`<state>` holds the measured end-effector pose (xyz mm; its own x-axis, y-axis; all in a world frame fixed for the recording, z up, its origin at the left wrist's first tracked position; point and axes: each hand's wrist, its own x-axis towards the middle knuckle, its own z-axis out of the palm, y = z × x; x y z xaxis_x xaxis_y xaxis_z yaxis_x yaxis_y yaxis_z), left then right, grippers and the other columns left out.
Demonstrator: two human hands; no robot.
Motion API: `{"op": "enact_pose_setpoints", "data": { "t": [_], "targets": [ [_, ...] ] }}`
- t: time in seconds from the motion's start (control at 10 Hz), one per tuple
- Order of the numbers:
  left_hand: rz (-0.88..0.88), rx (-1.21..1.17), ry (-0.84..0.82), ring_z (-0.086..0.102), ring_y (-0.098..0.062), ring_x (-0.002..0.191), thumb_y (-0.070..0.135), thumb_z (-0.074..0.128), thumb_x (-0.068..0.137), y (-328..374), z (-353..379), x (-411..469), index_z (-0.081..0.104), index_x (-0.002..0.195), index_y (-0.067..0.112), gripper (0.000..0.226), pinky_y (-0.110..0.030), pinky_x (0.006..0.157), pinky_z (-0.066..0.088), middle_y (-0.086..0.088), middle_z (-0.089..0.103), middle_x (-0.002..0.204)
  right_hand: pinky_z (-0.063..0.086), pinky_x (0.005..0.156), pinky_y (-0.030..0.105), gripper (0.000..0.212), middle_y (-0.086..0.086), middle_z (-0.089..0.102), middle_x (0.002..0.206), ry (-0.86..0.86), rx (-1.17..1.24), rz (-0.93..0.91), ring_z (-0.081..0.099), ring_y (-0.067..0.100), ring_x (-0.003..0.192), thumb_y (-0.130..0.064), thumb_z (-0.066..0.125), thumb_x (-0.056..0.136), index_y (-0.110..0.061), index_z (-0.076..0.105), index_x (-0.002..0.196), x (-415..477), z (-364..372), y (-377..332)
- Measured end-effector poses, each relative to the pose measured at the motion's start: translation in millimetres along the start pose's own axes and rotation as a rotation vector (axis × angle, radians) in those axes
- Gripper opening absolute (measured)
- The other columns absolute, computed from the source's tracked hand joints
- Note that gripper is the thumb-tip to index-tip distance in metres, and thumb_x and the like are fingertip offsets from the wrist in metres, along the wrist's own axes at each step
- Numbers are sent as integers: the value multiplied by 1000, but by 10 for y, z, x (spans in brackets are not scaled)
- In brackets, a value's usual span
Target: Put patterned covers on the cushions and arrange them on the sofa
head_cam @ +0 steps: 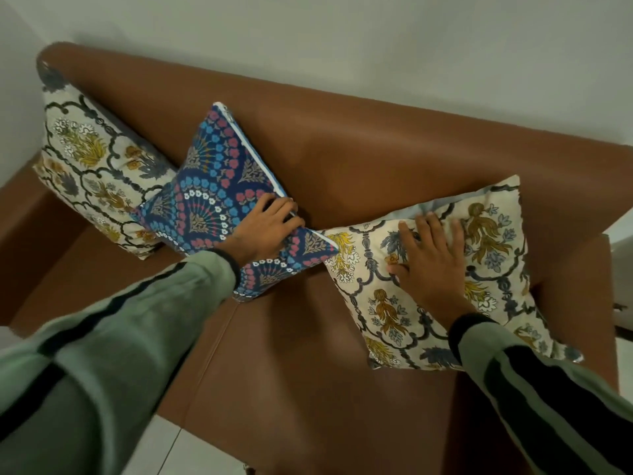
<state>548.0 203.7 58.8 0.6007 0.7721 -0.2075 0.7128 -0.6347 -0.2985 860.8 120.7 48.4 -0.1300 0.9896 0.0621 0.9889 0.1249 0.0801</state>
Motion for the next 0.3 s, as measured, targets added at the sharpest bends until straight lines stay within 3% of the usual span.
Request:
{"op": "enact_pose_setpoints", "data": {
  "t": [0.1,0.2,0.3],
  "targets": [
    [-90,-6,-28,9,-33,149,38,60,92,131,75,-61,15,153,23,78,-55,119,8,-18,13,162,1,119,58,74,17,33,155,-73,-47,3,19,32,147,-57,53,85,-16,35,145,-9,-134,-32],
    [-101,-2,-8,3,-31,150,54,52,92,104,-119,-301,5,154,27,83,-56,119,6,-15,4,164,3,119,59,74,14,26,159,-107,-56,13,13,30,149,-60,43,89,-20,26,148,8,-432,-161],
    [-182,-25,104,4,-30,150,59,38,96,-242,-447,-681,7,155,29,73,-58,119,7,-13,6,164,2,119,57,73,12,23,160,-58,-30,-33,11,28,149,-62,36,92,-22,21,151,122,-919,-399]
  ]
}}
